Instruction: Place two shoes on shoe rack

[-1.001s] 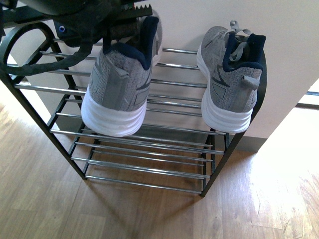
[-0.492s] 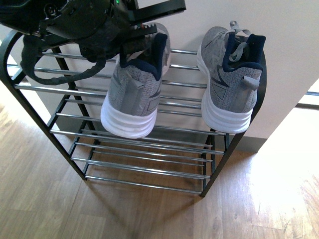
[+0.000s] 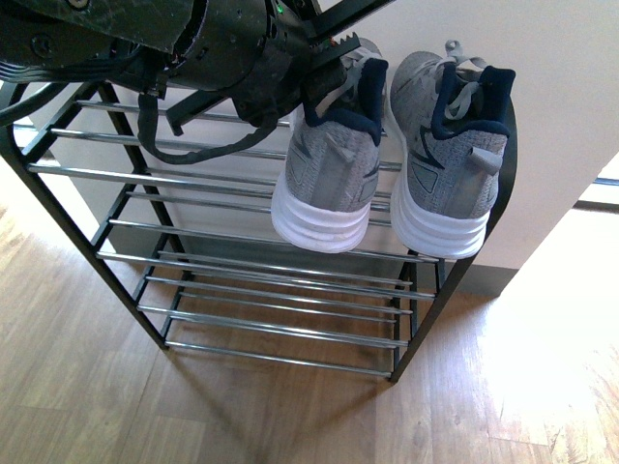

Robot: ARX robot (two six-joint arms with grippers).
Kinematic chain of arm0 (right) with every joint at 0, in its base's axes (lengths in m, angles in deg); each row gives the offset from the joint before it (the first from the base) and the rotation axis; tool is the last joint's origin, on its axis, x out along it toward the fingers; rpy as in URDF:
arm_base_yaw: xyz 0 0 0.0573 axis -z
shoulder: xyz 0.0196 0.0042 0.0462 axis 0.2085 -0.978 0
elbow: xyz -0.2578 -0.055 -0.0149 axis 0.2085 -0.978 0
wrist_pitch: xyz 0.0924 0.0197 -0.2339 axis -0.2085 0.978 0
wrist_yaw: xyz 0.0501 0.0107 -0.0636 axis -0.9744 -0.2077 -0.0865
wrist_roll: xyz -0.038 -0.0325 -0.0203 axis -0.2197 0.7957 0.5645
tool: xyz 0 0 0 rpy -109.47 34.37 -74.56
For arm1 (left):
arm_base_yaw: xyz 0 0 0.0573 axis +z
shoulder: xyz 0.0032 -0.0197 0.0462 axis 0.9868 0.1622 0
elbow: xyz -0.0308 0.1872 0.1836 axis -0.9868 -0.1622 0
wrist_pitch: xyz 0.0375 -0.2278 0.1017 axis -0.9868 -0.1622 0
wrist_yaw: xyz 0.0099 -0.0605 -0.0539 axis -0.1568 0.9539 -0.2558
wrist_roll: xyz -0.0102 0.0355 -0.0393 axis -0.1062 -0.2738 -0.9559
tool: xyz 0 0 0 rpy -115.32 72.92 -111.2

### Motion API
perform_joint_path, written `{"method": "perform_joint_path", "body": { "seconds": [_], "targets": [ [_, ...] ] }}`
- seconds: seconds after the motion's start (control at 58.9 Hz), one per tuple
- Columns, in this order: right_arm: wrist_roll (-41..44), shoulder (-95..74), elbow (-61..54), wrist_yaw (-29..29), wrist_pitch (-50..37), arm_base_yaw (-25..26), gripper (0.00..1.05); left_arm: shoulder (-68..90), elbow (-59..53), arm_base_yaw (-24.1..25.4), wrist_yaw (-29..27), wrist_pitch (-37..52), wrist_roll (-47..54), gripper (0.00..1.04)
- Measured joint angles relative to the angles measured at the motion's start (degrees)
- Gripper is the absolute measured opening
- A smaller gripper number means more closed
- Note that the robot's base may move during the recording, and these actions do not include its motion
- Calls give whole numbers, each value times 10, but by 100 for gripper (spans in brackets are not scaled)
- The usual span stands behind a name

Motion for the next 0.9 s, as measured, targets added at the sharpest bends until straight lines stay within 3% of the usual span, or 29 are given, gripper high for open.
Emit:
{"method": "perform_joint_path", "body": {
  "seconds": [0.238,0.356,0.577,0.747,0.899],
  "targets": [
    [0,0,0,0,0,0,96,23,5,-2,5,5,-15,1],
    [0,0,0,0,0,0,96,23,5,-1,43,20,-23,1],
    [0,0,0,0,0,0,96,25,9,16,63,-13,-11,1],
    [0,0,0,0,0,0,96,25,9,17,60,-13,1,1],
    [0,0,0,0,0,0,96,24,9,24,71,1,3,27]
  ]
}}
